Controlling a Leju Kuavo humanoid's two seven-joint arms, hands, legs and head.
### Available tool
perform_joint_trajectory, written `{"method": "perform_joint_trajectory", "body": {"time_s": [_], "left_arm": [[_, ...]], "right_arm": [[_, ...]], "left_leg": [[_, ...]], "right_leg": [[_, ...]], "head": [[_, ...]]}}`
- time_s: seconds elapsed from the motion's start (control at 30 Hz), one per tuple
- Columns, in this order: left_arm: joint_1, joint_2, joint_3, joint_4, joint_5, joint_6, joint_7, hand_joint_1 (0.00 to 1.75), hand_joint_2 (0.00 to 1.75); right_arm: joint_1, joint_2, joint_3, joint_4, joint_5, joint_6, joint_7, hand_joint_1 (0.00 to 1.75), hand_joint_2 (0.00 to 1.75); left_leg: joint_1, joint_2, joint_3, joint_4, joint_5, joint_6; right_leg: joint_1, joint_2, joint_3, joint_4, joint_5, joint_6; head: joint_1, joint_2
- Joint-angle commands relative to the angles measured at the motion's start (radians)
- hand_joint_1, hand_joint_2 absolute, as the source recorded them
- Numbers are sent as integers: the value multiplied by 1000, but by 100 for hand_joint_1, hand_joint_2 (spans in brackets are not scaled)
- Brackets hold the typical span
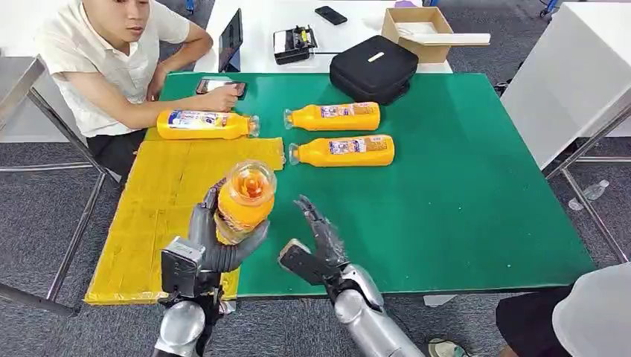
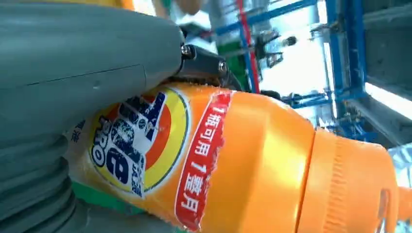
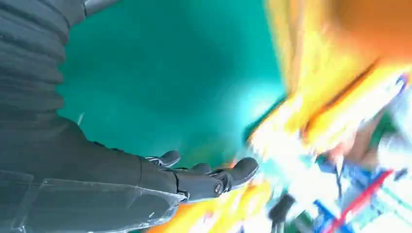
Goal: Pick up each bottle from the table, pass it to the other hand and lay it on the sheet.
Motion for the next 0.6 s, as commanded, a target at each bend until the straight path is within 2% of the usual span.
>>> {"method": "perform_joint_trajectory", "body": {"time_s": [0.03,0.13,0.17,0.23,0.27,0.33,0.47,0.6], "left_arm": [[-9,-20,215,-157,-397,123,48,175,175],[-4,-21,239,-129,-483,152,61,175,175],[-3,-15,242,-109,-590,197,79,175,175],[-5,15,223,-49,-849,253,160,175,175],[-10,35,213,-5,-945,273,200,175,175],[-26,44,218,71,-914,263,203,175,175],[-30,44,219,77,-912,265,202,175,175],[-48,79,192,151,-1043,258,237,175,175]], "right_arm": [[98,-27,-400,-392,218,-80,33,0,175],[136,-20,-450,-473,269,-93,35,0,175],[149,-15,-465,-488,269,-81,26,0,175],[154,-14,-480,-484,261,-78,3,0,175],[151,-18,-479,-472,243,-65,-13,0,175],[149,-17,-480,-449,239,-70,-24,0,175],[148,-16,-478,-446,239,-73,-26,0,175],[138,-15,-449,-401,227,-71,-48,0,175]], "left_leg": [[0,-1,0,1,-1,0],[0,-2,3,1,-2,0],[0,-3,0,0,0,0],[0,-1,5,0,-2,0],[0,-2,1,-1,0,0],[0,-2,4,-1,-1,0],[0,-1,3,-1,0,0],[0,0,5,-2,-1,0]], "right_leg": [[1,-2,1,1,-1,-3],[1,-3,4,1,-3,-5],[0,-2,1,0,-1,-2],[1,-2,6,0,-3,-5],[0,-2,2,0,-1,-2],[0,-2,5,-1,-1,-3],[1,-1,3,-1,-1,-3],[1,-1,5,-2,-1,-5]], "head": [[0,0],[0,0],[0,0],[0,0],[0,0],[0,0],[0,0],[0,0]]}}
